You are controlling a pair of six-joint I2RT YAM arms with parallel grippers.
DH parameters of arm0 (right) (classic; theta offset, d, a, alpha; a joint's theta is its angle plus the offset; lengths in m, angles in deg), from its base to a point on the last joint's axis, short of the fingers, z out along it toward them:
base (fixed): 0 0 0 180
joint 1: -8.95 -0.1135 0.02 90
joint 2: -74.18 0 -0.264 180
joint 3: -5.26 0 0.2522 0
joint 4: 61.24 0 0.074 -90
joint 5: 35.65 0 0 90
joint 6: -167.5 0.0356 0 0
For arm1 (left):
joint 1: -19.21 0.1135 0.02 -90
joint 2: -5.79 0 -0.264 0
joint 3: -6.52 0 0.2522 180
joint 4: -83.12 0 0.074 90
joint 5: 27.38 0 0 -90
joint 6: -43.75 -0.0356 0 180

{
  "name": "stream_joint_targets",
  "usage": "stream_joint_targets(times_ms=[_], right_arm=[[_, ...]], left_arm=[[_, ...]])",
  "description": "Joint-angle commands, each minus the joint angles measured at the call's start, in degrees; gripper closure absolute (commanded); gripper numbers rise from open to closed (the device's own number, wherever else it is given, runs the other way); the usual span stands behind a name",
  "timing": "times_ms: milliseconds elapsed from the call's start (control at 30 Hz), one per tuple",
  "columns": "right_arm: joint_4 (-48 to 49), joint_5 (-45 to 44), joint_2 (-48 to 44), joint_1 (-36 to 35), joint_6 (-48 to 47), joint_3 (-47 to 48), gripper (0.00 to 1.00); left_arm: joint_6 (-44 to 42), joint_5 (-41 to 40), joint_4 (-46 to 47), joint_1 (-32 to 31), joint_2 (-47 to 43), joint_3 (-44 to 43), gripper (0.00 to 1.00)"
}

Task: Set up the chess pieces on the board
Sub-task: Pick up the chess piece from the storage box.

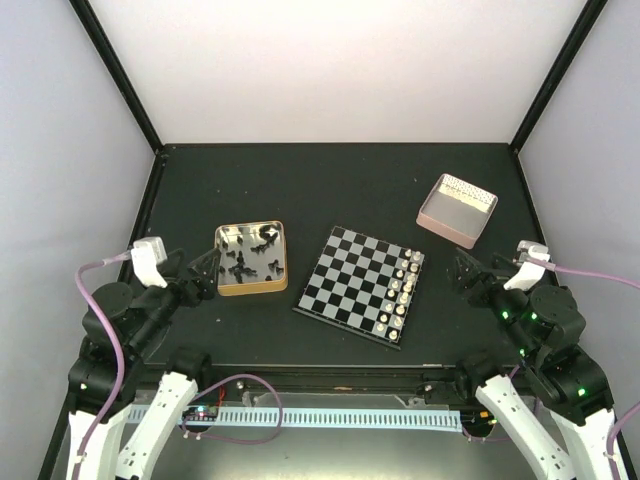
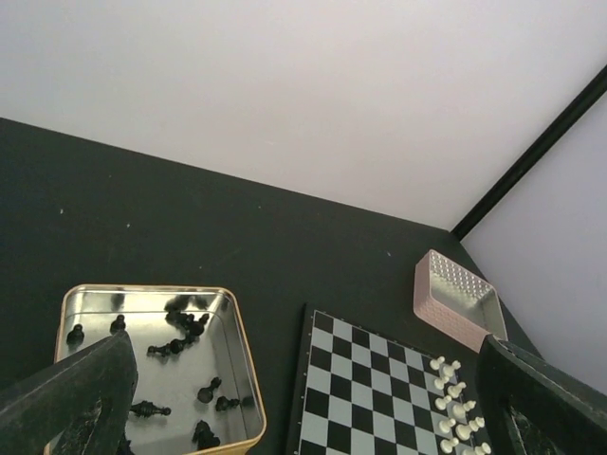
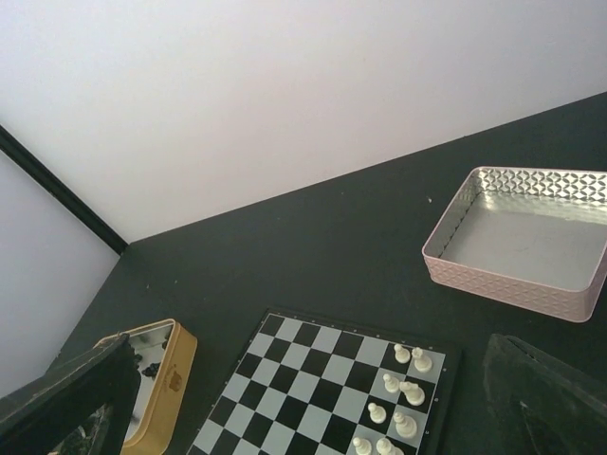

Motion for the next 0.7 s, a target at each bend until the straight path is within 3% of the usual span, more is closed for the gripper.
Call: stream_joint_targets(times_ms=[0,167,333,500,567,667], right_arm=[[-0.9,1.7,0.2,0.0,-0.7,0.9,0.0],[-2.0,4.1,1.3,0.0,2.0,1.2,0.0],[-2.6,11.5,5.1,0.0,2.8,0.3,0.0],[-2.8,11.3,4.9,0.0,5.3,-2.3,0.0],[-3.5,9.6,5.0,-0.1,7.2,-3.3,0.04],[-3.5,9.1,5.5,0.0,8.7,-4.5,0.15]], left_arm=[[1.8,-2.2,-1.0,-0.3,0.3,0.5,0.01],[2.8,-3.3,3.1,-0.3,2.2,4.2,0.01],[0.5,-0.6,14.6,-0.3,4.4,12.8,0.01],[-0.1,-1.2,20.1,-0.2,15.4,15.8,0.01],[0.4,-3.0,18.7,-0.2,21.5,14.3,0.13],[1.6,-5.3,15.1,-0.1,30.7,10.4,0.4]])
